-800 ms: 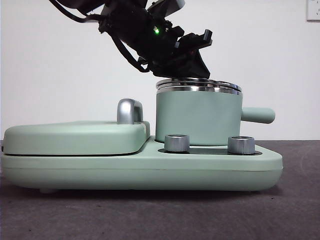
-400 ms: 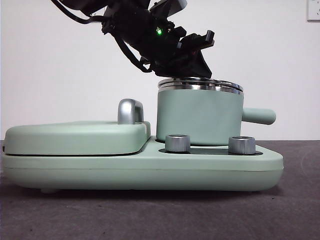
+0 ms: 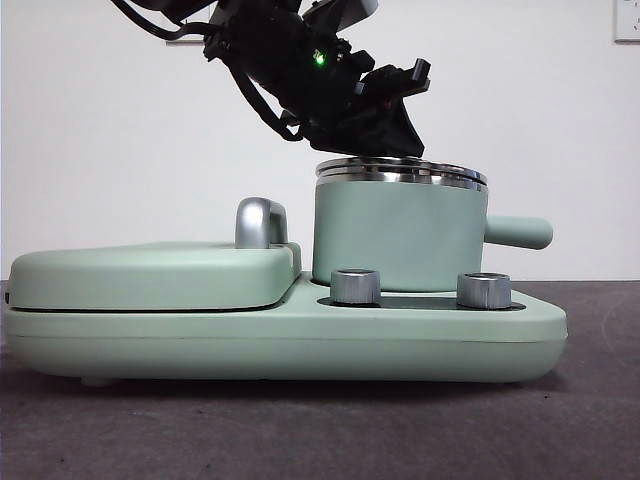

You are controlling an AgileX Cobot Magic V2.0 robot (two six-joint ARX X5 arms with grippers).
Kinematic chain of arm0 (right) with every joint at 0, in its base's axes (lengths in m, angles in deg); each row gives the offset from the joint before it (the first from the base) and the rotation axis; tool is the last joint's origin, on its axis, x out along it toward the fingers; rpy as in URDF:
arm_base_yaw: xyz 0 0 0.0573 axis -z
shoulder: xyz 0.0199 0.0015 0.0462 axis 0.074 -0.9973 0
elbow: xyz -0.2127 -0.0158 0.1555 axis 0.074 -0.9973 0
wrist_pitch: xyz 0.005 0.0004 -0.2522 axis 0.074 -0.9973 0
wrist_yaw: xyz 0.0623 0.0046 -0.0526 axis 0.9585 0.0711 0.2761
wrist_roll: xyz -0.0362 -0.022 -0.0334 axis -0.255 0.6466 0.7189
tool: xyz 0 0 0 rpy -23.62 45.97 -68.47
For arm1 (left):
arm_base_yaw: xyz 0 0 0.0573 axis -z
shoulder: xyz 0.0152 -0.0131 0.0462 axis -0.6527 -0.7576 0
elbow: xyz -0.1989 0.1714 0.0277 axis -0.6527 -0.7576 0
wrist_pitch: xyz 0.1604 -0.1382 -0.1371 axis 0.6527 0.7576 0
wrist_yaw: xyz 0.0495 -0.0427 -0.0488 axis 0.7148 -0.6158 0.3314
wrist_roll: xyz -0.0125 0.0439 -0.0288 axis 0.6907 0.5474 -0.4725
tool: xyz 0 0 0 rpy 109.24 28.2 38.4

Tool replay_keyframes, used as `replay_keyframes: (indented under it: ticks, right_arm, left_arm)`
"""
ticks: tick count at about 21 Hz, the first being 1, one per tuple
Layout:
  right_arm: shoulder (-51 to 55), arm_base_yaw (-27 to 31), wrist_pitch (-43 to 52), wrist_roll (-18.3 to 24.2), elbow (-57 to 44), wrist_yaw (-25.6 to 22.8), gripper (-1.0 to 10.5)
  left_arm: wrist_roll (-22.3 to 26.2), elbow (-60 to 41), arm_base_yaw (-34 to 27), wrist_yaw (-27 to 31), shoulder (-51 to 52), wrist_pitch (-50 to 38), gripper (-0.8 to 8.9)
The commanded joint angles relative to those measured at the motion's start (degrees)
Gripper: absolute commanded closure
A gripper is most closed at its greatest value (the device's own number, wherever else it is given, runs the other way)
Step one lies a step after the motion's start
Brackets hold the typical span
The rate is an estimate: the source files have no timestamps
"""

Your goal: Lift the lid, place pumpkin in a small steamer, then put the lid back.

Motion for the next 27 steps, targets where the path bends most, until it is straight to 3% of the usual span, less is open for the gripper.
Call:
replay_keyframes:
  ticks: [1,17,27]
  right_arm:
    - [-0.3,-0.6,0.3,-0.6,0.3,0.0,5.7]
    - [-0.3,-0.6,0.3,-0.6,0.3,0.0,5.7]
    - [-0.3,-0.6,0.3,-0.6,0.3,0.1,5.7]
  left_arm:
    - [0.4,-0.5,1.2,-0.5,-2.1,1.6,8.04]
    - [1.0,-0.5,-0.6,-0.5,4.9,1.4,8.04]
    - [0.3,-5.3,-1.0,-1.0,4.9,-8.0,8.04]
